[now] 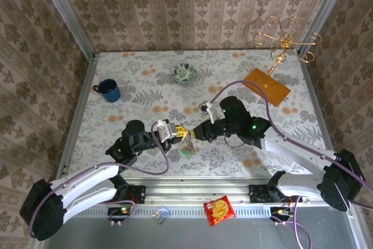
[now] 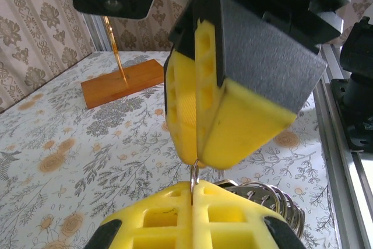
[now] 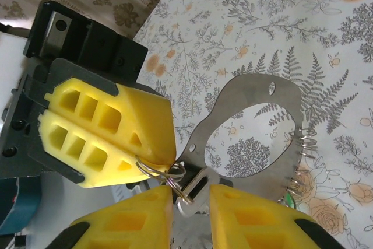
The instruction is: Put the keys on the keyring
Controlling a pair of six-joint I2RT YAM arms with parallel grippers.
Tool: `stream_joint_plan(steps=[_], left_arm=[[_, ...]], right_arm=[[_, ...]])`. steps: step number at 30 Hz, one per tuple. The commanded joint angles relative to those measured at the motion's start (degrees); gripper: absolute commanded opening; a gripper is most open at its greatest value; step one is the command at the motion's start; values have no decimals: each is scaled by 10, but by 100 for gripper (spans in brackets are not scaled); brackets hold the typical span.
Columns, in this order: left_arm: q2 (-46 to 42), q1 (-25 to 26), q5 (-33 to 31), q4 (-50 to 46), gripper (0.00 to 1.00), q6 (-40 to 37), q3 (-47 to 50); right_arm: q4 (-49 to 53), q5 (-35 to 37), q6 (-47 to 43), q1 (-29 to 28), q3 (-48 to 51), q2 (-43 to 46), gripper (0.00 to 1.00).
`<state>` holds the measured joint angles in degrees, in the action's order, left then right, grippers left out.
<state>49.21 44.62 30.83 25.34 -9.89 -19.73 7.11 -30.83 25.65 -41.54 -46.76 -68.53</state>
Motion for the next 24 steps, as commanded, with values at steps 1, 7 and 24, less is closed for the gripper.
stream_joint_plan(steps=[1,7,24], left_arm=[[-6,6,2,30,0,-3,2],[-6,5,1,30,0,-6,1],[-2,8,-4,52,0,-6,6]], right_arm=[[5,-5,12,-3,-22,-2,21],[-3,-13,14,-3,-18,-5,3],[-4,-30,2,17,-24,-26,0]])
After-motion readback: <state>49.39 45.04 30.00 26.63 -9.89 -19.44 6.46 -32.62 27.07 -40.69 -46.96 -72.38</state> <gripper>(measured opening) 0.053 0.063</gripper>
